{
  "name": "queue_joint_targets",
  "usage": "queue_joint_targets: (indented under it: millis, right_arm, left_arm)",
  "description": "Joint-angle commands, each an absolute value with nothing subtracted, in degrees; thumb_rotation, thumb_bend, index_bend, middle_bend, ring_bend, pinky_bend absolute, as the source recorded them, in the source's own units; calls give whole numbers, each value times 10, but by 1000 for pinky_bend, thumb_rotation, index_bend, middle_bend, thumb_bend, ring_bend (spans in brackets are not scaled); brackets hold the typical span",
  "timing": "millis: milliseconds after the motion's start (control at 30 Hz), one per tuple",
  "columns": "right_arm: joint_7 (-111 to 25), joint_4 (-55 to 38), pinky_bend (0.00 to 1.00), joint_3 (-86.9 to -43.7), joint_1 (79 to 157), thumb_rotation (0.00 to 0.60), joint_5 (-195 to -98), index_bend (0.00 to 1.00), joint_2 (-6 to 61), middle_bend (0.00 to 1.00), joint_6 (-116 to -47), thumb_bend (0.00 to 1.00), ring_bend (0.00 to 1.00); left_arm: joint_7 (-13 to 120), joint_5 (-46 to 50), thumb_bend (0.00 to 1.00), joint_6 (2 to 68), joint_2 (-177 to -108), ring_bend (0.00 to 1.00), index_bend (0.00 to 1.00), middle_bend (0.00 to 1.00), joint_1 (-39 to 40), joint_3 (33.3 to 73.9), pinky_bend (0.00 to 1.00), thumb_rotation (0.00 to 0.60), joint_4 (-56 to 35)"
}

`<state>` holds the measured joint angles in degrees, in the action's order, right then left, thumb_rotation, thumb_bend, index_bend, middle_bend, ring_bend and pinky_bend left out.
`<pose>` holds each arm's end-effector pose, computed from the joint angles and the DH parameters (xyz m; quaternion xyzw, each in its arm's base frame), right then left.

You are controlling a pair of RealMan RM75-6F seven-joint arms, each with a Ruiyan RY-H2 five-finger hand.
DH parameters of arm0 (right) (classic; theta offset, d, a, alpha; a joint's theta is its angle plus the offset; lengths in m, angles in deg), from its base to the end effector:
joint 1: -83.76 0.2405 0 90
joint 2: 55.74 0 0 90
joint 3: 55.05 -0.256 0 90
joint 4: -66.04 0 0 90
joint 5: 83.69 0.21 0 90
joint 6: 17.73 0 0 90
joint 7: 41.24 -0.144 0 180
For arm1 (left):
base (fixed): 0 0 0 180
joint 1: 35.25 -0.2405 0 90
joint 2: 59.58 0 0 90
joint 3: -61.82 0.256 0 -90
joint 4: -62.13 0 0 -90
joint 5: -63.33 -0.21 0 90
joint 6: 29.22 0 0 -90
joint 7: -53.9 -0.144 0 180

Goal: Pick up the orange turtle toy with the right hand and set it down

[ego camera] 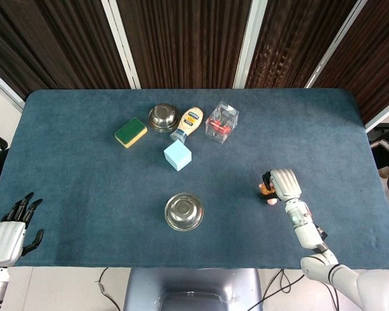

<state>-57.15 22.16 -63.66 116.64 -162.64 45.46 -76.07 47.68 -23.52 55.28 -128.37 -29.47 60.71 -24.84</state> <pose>-0.2884 -0.3603 -0.0103 0.6434 -0.4380 0.3961 0.4872 -0.3201 0.1806 0.1349 -0.6311 -0.3538 -0.3486 0.5958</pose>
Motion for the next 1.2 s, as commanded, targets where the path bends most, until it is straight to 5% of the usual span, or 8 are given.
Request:
queue_joint_targets:
  millis: [33,333,433,633,800,967,1200]
  right_arm:
    - [-566,233,1000,-639,1165,600,-1626,991,462,817,-769,155,1000]
    - [-575,250,996,-644,1163,600,-1627,977,469,818,-783,155,1000]
    - [-591,248,961,-642,1163,600,-1631,902,462,813,-779,155,976]
    - [-583,199,844,-633,1164,600,-1624,419,413,473,-733,136,754]
    - [-534,110,731,-633,1163,600,-1595,20,346,162,-680,17,330]
    - [-492,5,563,-636,1146,600,-1577,0,280,24,-693,0,104]
    - [-389,-158,553,-630,1093,600,-1555,4,187,20,-776,0,102]
  left_arm:
    - [476,-235,387,552,-1284,115,146,36,-295,607,392,600,-248]
    - [476,-235,388,553,-1284,114,148,36,-295,607,392,600,-248]
    - [476,-235,388,553,-1284,115,148,36,-295,607,392,600,-248]
    - [474,-234,387,552,-1284,115,151,36,-294,607,391,600,-249]
    - [472,-234,389,550,-1284,115,152,35,-294,607,391,600,-249]
    - [472,-234,389,550,-1284,115,152,36,-294,607,391,600,-250]
    - [473,-234,387,550,-1284,115,158,36,-294,607,391,600,-250]
